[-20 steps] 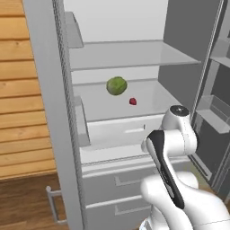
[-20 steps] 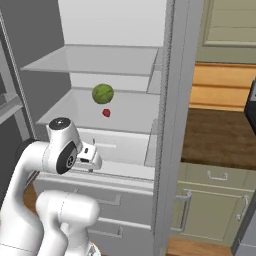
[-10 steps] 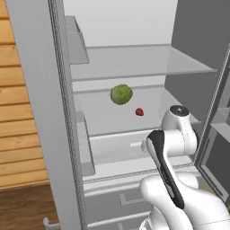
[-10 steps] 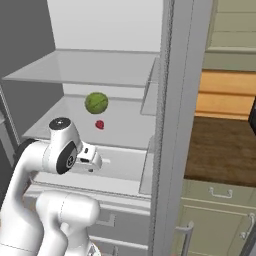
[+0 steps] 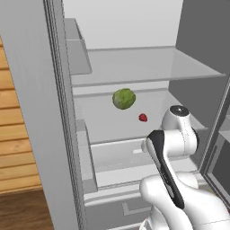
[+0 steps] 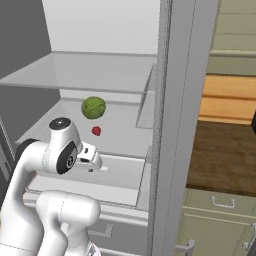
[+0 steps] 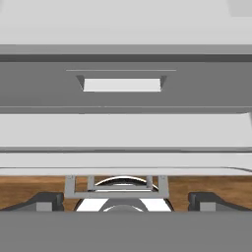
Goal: Take the strawberry from the fridge and place it on top of the pancake, located on the dining counter.
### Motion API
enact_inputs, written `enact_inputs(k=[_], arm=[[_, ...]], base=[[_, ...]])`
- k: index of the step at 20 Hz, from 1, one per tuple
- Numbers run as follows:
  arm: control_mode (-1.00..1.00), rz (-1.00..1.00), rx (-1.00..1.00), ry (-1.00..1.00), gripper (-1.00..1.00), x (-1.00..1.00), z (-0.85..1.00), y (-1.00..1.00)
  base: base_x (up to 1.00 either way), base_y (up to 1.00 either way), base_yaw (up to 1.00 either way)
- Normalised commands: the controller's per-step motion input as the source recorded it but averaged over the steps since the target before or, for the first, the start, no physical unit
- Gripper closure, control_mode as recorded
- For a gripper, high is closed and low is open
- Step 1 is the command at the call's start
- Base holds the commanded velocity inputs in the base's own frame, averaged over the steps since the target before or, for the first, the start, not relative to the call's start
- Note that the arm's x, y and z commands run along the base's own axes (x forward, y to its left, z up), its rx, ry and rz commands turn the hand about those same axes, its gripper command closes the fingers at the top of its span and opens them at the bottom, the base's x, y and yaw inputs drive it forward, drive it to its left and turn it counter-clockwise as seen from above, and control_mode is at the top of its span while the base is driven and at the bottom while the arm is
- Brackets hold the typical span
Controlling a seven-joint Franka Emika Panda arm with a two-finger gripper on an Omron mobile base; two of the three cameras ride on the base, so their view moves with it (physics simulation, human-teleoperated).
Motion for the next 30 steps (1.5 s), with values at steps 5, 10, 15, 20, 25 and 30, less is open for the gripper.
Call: enact_inputs(k=[5,10,15,20,25,30], arm=[[1.00,0.00,0.00,0.00,-1.00,0.00,0.00,0.00],[-1.00,0.02,0.00,-0.06,-1.00,0.16,0.06,0.00],[-1.00,0.19,0.00,-0.25,-1.00,0.43,0.25,0.00],[-1.00,0.19,0.00,-0.25,-1.00,0.62,0.32,-0.01],[-1.00,0.04,0.00,-0.05,-1.00,0.63,0.45,-0.05],[-1.00,0.01,0.01,0.00,-1.00,0.62,0.18,-0.07]], base=[[0.42,0.00,0.00],[0.14,0.00,0.00],[0.00,0.00,0.00],[0.00,0.00,0.00],[0.00,0.00,0.00],[0.00,0.00,0.00]])
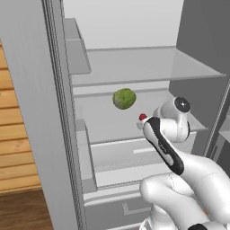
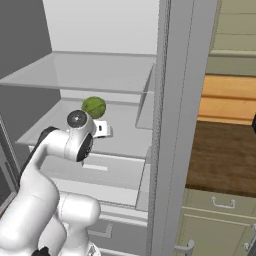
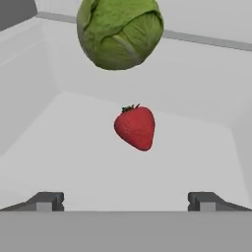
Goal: Take the strawberry from the fridge and place it on top of the pancake, located on the dining counter.
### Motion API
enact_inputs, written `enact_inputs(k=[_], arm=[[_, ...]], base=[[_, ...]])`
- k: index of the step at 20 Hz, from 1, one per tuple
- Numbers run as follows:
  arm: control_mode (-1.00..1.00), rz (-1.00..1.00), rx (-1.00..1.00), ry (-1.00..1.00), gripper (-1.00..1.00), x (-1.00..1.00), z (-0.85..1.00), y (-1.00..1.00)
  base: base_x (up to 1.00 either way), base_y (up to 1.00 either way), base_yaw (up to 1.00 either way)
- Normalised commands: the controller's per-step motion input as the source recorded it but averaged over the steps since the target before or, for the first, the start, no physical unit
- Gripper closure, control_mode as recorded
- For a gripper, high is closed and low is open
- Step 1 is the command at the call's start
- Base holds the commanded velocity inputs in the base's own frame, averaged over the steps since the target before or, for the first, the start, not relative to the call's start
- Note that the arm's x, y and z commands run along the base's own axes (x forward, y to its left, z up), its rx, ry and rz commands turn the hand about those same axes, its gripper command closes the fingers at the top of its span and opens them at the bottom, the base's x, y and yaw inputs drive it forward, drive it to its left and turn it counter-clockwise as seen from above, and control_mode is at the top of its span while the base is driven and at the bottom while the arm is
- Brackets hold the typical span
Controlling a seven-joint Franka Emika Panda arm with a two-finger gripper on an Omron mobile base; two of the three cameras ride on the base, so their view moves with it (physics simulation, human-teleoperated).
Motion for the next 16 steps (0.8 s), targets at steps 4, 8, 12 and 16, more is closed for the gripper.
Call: enact_inputs(k=[4,8,12,16], arm=[[-1.00,0.00,0.01,0.05,-1.00,0.49,0.04,-0.04],[-1.00,0.00,0.00,0.16,-1.00,0.40,0.00,-0.04],[-1.00,0.00,0.02,0.07,-1.00,0.36,-0.07,0.00],[-1.00,0.00,0.01,0.00,-1.00,0.41,-0.23,0.00]], base=[[0.00,0.00,0.00],[0.00,0.00,0.00],[0.00,0.00,0.00],[0.00,0.00,0.00]])
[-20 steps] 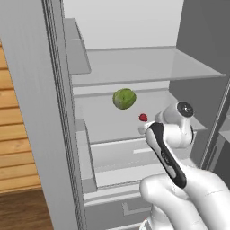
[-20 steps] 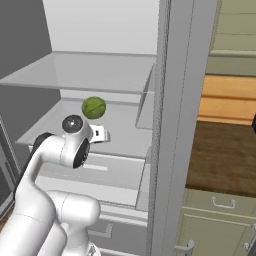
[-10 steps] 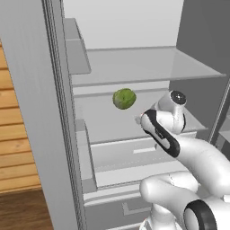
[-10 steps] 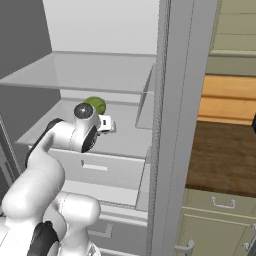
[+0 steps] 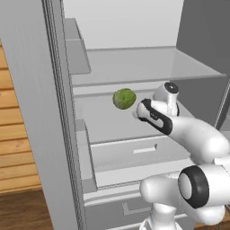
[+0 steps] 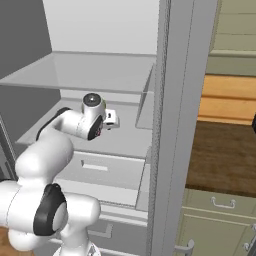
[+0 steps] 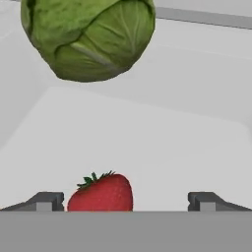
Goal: Take the strawberry from the fridge and place it on top of the pancake, located on the dining counter.
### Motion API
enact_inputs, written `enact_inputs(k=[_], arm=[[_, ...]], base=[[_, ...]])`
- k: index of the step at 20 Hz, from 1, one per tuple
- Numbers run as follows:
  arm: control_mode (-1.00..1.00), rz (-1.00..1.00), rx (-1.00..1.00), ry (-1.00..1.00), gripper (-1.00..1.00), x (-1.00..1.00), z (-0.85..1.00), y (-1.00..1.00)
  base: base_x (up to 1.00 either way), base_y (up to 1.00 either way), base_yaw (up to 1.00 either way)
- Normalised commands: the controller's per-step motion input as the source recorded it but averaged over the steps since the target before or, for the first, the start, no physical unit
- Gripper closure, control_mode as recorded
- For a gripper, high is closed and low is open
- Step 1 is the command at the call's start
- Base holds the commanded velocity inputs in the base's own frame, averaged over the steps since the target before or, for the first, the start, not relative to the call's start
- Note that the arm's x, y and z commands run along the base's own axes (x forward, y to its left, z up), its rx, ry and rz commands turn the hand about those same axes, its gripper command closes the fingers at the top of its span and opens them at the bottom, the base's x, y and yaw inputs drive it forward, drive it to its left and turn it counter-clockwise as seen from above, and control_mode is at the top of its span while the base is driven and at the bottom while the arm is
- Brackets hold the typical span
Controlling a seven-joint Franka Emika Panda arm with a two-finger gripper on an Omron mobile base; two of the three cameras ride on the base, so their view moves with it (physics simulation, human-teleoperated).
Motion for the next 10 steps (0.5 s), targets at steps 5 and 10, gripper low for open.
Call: enact_inputs(k=[5,10], arm=[[-1.00,0.00,0.00,0.00,-1.00,0.35,-0.25,0.00],[-1.00,0.00,0.00,0.00,-1.00,0.30,-0.13,0.00]], base=[[0.00,0.00,0.00],[0.00,0.00,0.00]])
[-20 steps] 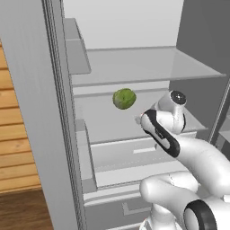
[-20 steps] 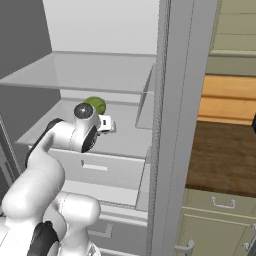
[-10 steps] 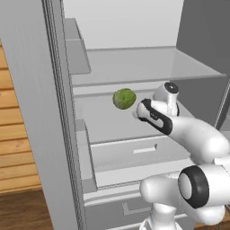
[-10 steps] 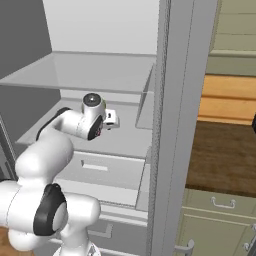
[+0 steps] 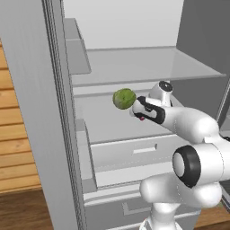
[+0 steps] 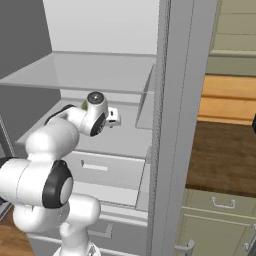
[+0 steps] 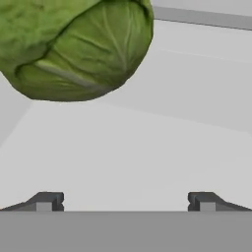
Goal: Take the strawberry from the fridge and place it on top of the pancake, located on the dining counter.
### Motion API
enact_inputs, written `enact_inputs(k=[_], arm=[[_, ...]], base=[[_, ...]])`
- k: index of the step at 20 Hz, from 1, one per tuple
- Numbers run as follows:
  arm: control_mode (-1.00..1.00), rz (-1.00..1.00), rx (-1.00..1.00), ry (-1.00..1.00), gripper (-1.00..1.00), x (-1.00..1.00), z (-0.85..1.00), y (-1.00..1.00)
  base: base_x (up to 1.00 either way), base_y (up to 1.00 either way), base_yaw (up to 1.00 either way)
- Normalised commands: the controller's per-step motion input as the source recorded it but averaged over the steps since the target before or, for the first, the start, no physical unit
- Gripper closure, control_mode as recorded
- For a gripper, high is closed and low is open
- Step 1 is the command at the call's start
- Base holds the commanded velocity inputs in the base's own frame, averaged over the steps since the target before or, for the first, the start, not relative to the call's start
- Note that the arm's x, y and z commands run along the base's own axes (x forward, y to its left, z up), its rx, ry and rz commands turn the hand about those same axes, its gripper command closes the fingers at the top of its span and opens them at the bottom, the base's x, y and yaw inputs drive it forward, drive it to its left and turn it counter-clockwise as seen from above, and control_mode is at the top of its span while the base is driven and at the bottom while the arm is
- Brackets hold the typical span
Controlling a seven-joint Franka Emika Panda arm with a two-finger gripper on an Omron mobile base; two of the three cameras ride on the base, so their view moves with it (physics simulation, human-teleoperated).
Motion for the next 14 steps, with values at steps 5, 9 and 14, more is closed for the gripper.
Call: enact_inputs(k=[5,9,14], arm=[[-1.00,-0.01,0.00,0.00,-1.00,-0.05,-0.10,0.02],[-1.00,-0.08,0.00,-0.02,-1.00,-0.36,0.00,0.06],[-1.00,-0.15,0.00,-0.03,-1.00,-0.22,0.00,0.19]], base=[[0.00,0.00,0.00],[0.00,0.00,0.00],[0.00,0.00,0.00]])
